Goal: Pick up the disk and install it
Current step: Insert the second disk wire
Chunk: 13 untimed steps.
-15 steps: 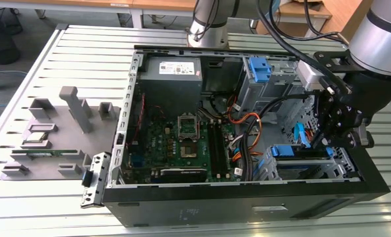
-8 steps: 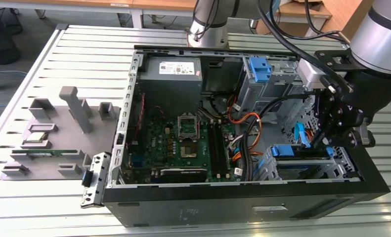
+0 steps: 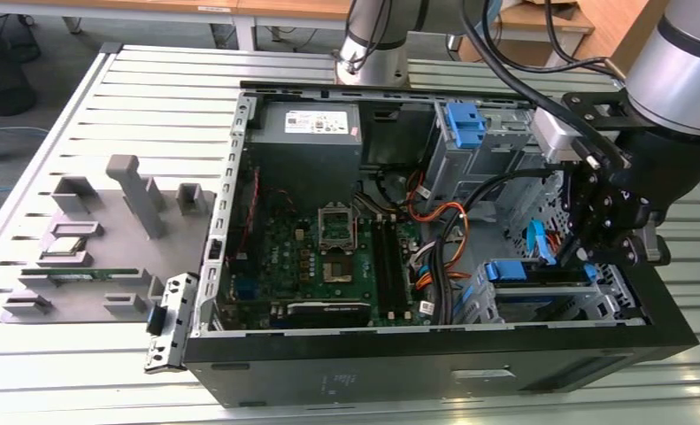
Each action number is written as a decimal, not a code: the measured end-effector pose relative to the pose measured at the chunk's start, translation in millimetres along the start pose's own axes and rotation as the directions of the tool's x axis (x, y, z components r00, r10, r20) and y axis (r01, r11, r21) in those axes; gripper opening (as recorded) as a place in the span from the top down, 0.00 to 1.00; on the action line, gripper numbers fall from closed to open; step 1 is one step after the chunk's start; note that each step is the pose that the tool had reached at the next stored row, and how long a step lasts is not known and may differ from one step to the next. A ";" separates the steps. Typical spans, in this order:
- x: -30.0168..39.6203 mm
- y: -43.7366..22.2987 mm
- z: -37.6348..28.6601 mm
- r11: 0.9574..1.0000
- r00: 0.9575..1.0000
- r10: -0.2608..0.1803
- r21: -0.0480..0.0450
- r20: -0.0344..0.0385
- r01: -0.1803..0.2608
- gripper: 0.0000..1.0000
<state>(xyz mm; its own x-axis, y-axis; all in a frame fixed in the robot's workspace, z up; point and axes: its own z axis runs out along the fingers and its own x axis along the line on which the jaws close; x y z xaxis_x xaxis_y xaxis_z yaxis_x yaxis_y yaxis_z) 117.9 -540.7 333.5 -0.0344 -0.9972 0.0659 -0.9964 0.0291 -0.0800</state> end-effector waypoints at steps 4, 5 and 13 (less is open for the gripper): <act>-0.1 0.1 0.9 1.000 1.000 0.000 0.000 0.000 0.000 0.84; -0.1 0.1 1.1 1.000 1.000 0.000 0.000 0.000 0.000 0.84; -0.1 0.1 1.6 1.000 1.000 0.000 0.000 0.000 0.000 0.84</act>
<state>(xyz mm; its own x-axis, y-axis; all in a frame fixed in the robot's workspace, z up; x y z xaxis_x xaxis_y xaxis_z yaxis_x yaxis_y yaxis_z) 117.9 -540.7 331.9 -0.0345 -0.9972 0.0660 -0.9964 0.0291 -0.0800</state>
